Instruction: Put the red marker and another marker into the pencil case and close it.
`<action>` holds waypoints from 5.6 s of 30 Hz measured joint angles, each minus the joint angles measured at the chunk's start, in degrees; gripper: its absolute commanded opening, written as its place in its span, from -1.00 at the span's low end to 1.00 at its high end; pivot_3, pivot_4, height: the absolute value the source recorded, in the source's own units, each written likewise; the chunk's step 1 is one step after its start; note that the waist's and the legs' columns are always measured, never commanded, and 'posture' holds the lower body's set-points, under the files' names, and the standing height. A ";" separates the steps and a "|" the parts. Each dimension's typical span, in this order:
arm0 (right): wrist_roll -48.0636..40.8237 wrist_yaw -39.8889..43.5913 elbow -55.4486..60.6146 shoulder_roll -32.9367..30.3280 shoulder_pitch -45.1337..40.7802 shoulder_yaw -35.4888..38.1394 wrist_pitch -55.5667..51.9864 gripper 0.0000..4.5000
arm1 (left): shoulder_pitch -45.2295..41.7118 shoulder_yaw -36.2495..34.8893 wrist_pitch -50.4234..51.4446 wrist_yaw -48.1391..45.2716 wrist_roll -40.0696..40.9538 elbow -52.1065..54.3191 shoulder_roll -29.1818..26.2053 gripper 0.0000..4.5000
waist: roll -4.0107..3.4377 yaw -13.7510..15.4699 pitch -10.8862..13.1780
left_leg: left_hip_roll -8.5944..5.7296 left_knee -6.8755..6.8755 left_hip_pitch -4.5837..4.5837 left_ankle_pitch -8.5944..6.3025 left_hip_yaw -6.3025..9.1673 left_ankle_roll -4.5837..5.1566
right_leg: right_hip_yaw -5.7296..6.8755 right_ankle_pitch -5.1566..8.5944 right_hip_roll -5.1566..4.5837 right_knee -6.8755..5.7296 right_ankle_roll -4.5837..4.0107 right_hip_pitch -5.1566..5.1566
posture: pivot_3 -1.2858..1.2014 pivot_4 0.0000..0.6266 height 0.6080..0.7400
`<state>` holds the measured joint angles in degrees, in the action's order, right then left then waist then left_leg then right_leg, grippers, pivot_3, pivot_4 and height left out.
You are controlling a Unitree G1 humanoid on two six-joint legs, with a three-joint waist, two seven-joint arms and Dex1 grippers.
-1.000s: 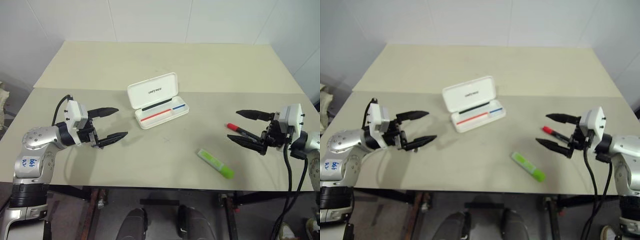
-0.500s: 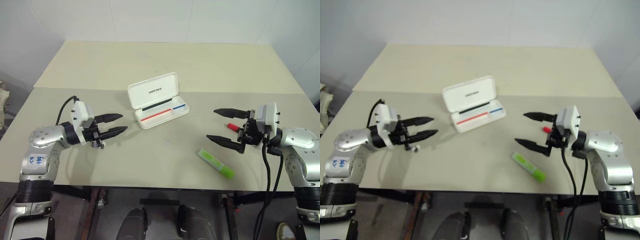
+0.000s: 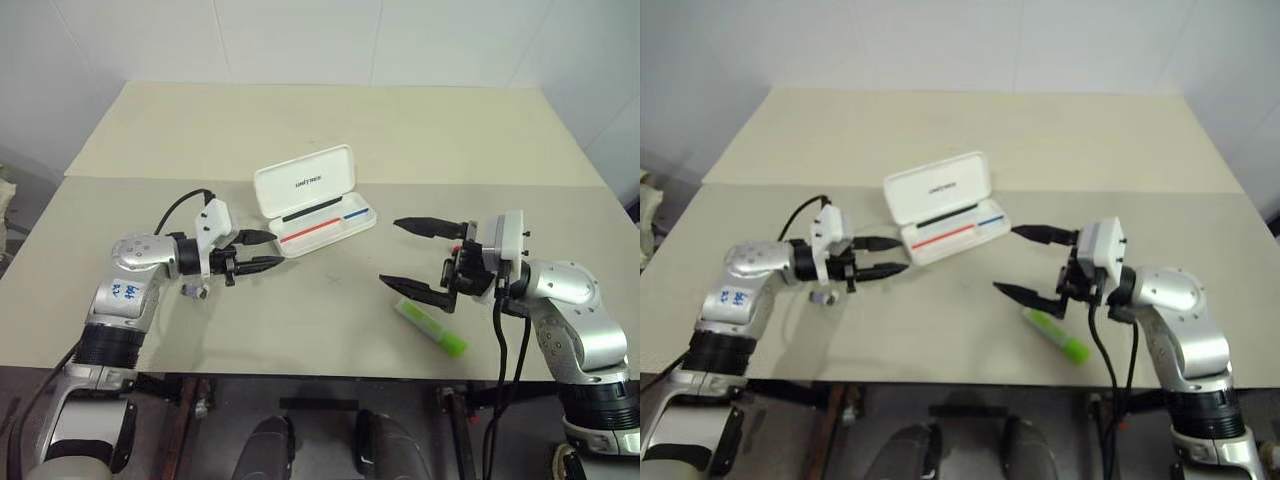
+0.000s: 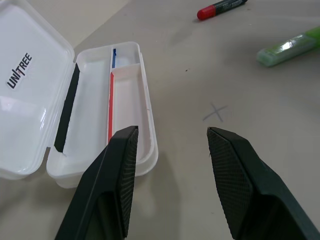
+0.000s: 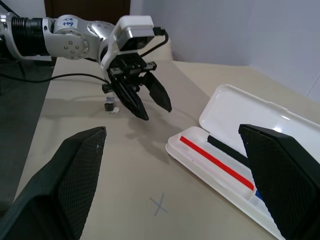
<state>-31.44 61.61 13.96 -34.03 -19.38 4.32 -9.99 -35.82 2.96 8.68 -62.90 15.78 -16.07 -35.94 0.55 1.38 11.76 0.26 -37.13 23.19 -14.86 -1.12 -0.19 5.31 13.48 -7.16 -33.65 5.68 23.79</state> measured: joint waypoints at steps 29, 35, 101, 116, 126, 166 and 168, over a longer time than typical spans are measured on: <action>2.50 -7.63 6.89 3.71 1.89 -3.87 0.24 1.00 | -12.66 8.62 -8.34 -0.69 -13.49 -20.80 8.77 -0.01 | 0.05 0.04 0.02 | -0.04 -0.18 0.01 -0.04 -0.10 0.09 | -0.13 -0.03 0.00 -0.18 0.05 0.03 | 0.03 -0.52 1.00; 2.50 -8.49 7.23 3.70 1.48 -3.87 0.24 1.00 | -14.70 10.44 -7.20 -1.05 -16.61 -21.55 8.68 -0.01 | 0.05 -0.02 0.02 | -0.03 -0.17 0.01 -0.04 -0.12 0.09 | -0.14 -0.03 0.00 -0.18 0.05 0.03 | 0.03 -0.52 1.00; -4.44 -0.88 8.03 -8.36 3.65 4.63 -7.45 1.00 | -4.39 17.40 12.36 -11.92 -15.62 9.21 2.04 0.98 | 0.06 0.04 0.00 | 0.34 -0.97 -0.10 -0.75 -0.87 0.65 | -1.01 -0.03 0.04 -0.19 0.35 0.02 | 0.03 -0.52 1.00; -4.22 0.13 5.20 -7.92 2.39 3.49 -7.38 1.00 | -1.48 8.33 11.15 -13.58 -2.05 13.21 2.14 0.98 | 0.06 0.01 0.00 | 0.36 -0.98 -0.05 -0.77 -0.89 0.65 | -1.02 -0.04 0.05 -0.20 0.35 0.08 | 0.03 -0.52 1.00; -3.00 4.37 -4.49 -13.85 0.91 7.14 -6.49 1.00 | -1.10 -0.30 11.39 -13.83 7.64 13.51 1.56 0.98 | 0.06 0.14 0.01 | 0.33 -0.99 -0.04 -0.77 -0.93 0.64 | -1.04 -0.05 0.07 -0.18 0.36 0.08 | 0.03 -0.52 1.00; 26.92 10.61 -81.99 -13.55 -26.46 -1.52 19.61 -0.73 | -8.21 -6.89 25.89 -9.02 18.77 18.63 -5.82 1.00 | 0.10 -1.60 0.02 | 0.42 -0.99 -0.81 -0.86 -1.39 0.41 | -1.88 -0.15 0.60 -0.13 0.38 -0.38 | 0.03 -0.52 1.00; 26.95 10.47 -81.99 -13.39 -26.44 -1.49 20.06 -0.73 | -8.03 -6.87 25.54 -9.03 18.77 18.71 -5.81 1.00 | 0.10 -1.66 0.02 | 0.44 -0.98 -0.83 -0.85 -1.40 0.37 | -1.89 -0.15 0.62 -0.17 0.37 -0.37 | 0.03 -0.52 1.00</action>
<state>-4.49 72.09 -68.03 -47.43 -45.82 2.83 10.07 -43.84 -3.91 34.21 -71.94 34.55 2.64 -41.74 0.65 -0.28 11.79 0.70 -38.11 22.36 -15.71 -2.53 0.18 3.42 13.33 -6.54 -33.82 6.05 23.42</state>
